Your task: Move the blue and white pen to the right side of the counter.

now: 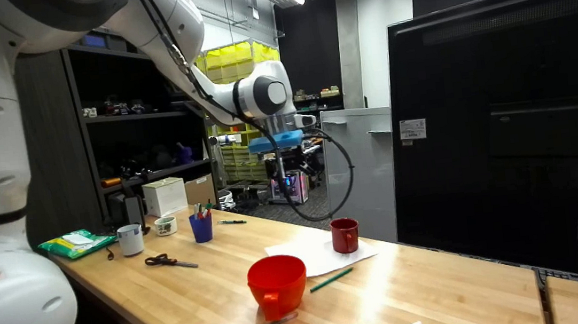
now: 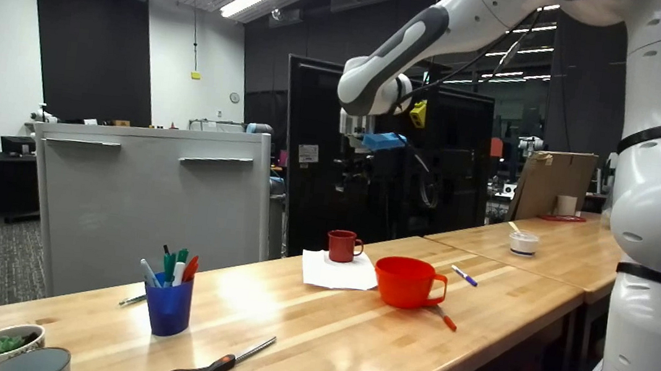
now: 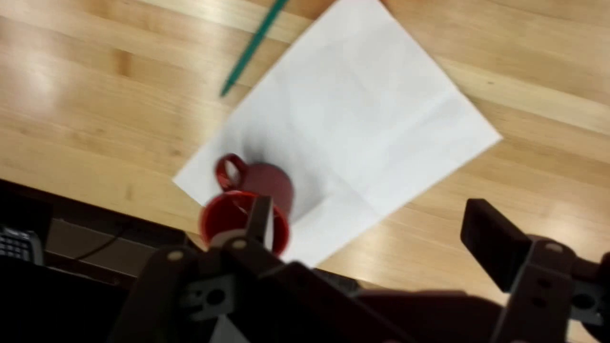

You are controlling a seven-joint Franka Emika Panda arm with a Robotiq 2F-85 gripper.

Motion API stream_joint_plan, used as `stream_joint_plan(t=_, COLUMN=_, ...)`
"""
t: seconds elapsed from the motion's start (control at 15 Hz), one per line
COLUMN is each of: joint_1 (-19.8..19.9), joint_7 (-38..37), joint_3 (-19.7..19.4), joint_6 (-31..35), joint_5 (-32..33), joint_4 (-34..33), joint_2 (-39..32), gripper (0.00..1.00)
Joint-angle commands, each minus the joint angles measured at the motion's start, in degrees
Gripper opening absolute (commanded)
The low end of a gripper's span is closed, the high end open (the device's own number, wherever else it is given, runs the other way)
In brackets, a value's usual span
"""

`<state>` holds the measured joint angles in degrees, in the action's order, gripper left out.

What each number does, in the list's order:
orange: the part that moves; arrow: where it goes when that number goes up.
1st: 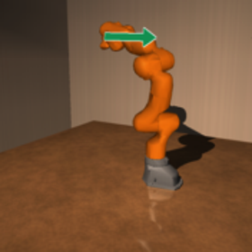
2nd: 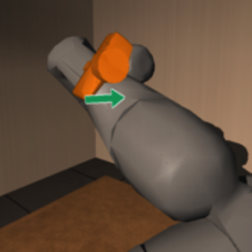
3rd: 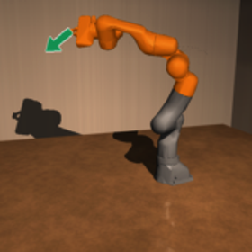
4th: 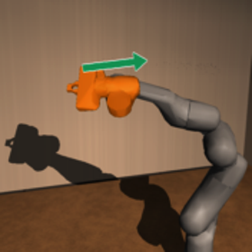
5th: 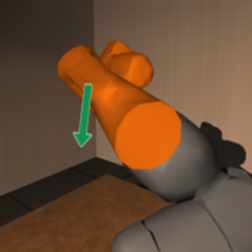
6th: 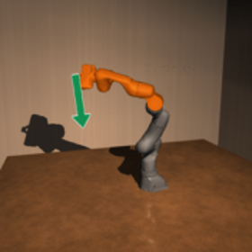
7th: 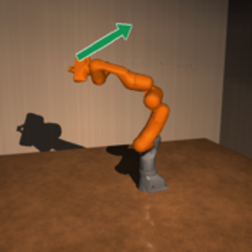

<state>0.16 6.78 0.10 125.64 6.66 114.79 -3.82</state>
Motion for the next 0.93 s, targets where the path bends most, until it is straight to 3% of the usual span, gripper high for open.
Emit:
stream_joint_plan(t=0.0, joint_1=-2.93, joint_7=-1.43, joint_3=3.02, joint_6=0.41, joint_5=-4.07, joint_4=3.68, joint_2=4.41, gripper=1.00)
stream_joint_plan(t=0.47, joint_1=-3.86, joint_7=-22.24, joint_3=3.93, joint_6=-2.11, joint_5=2.25, joint_4=5.89, joint_2=7.96, gripper=1.00)
stream_joint_plan(t=0.87, joint_1=-3.67, joint_7=-21.28, joint_3=3.84, joint_6=-2.07, joint_5=1.10, joint_4=4.42, joint_2=6.21, gripper=1.00)
